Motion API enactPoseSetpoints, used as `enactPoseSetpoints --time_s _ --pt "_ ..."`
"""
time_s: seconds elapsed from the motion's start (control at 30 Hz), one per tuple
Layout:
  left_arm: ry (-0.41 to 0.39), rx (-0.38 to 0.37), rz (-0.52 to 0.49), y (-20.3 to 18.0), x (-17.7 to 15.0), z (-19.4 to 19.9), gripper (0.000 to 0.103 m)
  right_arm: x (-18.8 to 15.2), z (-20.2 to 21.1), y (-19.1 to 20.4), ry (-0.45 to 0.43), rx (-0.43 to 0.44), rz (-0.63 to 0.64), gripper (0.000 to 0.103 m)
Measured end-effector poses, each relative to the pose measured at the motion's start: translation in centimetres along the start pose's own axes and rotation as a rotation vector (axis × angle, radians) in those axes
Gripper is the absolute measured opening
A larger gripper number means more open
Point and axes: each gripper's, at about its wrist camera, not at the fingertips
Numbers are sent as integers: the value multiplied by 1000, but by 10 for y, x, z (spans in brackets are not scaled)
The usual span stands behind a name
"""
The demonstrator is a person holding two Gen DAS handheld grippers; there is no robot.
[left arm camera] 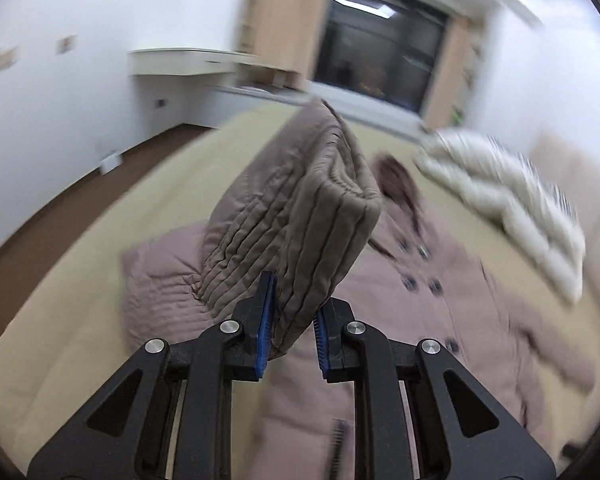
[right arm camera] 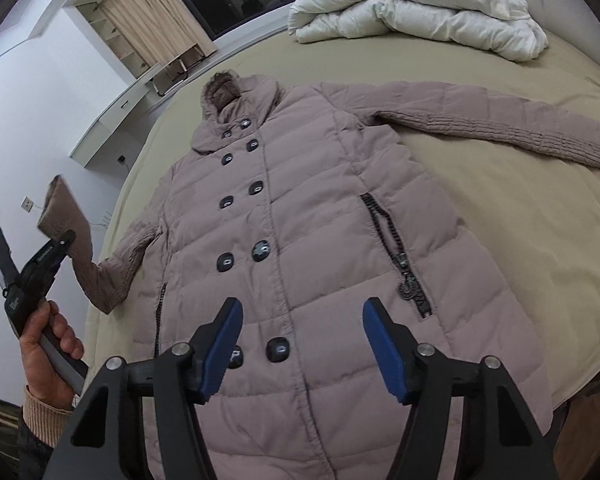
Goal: Fold large clothes
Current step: 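Grasp the coat sleeve cuff with the left gripper and fold it across the body, then grasp the other sleeve cuff with the right gripper and lay it across the coat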
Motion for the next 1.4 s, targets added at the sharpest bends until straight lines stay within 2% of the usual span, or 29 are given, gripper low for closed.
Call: enactPoseSetpoints --time_s 0.07,0.13,0.2,0.23,0.3,0.33,0.37,0.4,0.43,0.47,0.6,0.7,0.77,0.8,0.9,0.93,1.03,1.17,1.3,1.4 --pt "105 -47 -72 -34 -38 -33 18 4 -1 -17 0 -17 -35 67" --pt "245 -81 -92 -54 -74 -59 19 7 -5 -32 17 -15 -76 67" --pt "312 -93 -96 -56 -111 -64 20 9 -13 -43 36 3 -111 74" --pt "318 -91 -113 -78 -130 -64 20 11 -18 -46 46 17 -129 76" --pt "331 -102 -139 -92 -139 -60 21 14 -33 -44 70 65 -156 79" --pt "335 -109 -149 -88 -147 -54 23 17 -44 -40 88 95 -162 79" --pt "341 -119 -161 -90 -149 -54 31 19 -53 -34 104 123 -167 79" --pt "348 -137 -160 -121 -143 -61 39 23 -65 -26 127 164 -178 79" --pt "350 -164 -146 -134 -132 -57 61 26 -79 -16 156 215 -195 79" --pt "342 -165 -142 -131 -132 -58 65 28 -93 -6 194 270 -213 79" --pt "314 -171 -145 -137 -126 -35 65 39 -161 34 350 418 -318 79" --pt "288 -191 -151 -141 -125 10 65 45 -204 57 417 412 -381 79" --pt "278 -190 -158 -136 -126 15 67 45 -229 73 472 444 -402 78" --pt "280 -194 -153 -132 -127 17 67 44 -240 79 500 433 -406 77" --pt "267 -228 -94 -118 -120 30 67 37 -267 94 554 413 -420 64" --pt "257 -241 -73 -113 -118 33 66 35 -272 99 563 406 -415 63" --pt "221 -248 -13 -88 -116 53 67 30 -285 112 566 381 -357 57" --pt "203 -191 70 -49 -117 66 67 35 -286 128 550 371 -280 24" --pt "190 -129 161 -20 -118 66 67 73 -250 159 468 420 -186 19" --pt "186 -109 222 -10 -114 62 67 123 -203 193 352 526 -132 19"
Point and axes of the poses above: each gripper's, at about its wrist camera, not at the fingertips, and z roughly against the way its jaws point, y to its left, x to its top, and after that the axes turned 10 degrees about -y, right-handed
